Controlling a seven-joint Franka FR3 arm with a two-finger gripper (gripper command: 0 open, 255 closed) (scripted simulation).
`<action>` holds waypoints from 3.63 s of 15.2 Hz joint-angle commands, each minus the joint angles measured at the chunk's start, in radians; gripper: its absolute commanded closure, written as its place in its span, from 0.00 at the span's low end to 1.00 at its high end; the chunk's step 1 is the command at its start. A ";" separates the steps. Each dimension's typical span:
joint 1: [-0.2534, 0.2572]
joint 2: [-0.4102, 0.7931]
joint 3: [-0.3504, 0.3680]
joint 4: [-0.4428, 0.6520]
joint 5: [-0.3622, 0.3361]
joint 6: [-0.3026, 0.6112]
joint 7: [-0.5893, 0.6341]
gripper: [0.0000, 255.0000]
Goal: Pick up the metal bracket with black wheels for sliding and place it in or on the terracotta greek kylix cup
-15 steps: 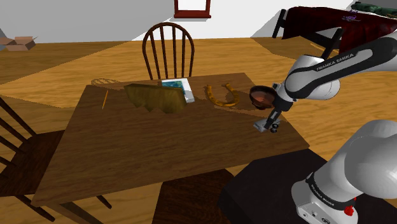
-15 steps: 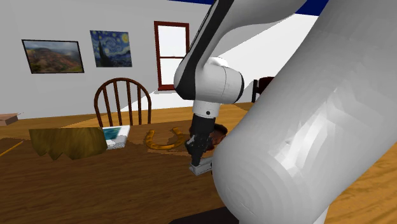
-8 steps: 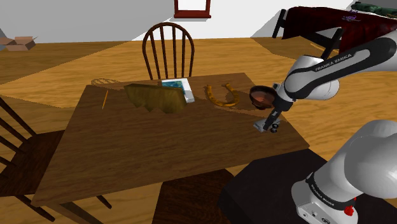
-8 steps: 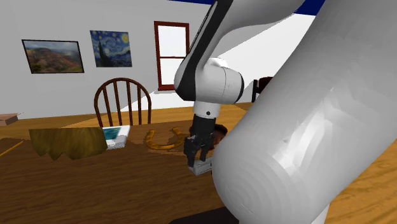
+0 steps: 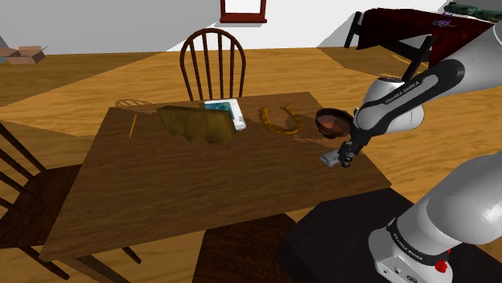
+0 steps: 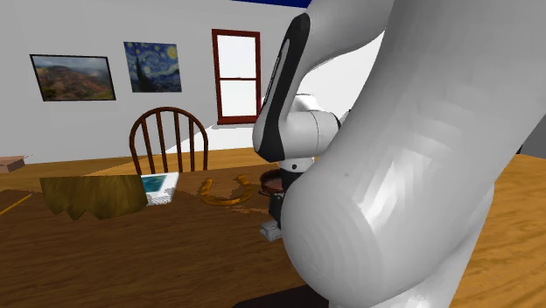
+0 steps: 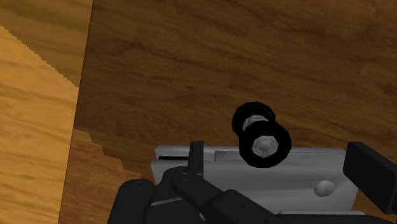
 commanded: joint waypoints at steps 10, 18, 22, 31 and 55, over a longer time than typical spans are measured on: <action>0.051 0.173 -0.016 0.003 0.146 0.161 -0.087 0.00; 0.051 0.173 -0.016 0.004 0.147 0.160 -0.087 1.00; 0.051 0.174 -0.016 0.002 0.147 0.163 -0.088 1.00; 0.000 0.014 -0.005 0.000 -0.015 0.015 0.025 1.00; -0.063 -0.368 0.089 0.103 -0.076 -0.464 0.090 1.00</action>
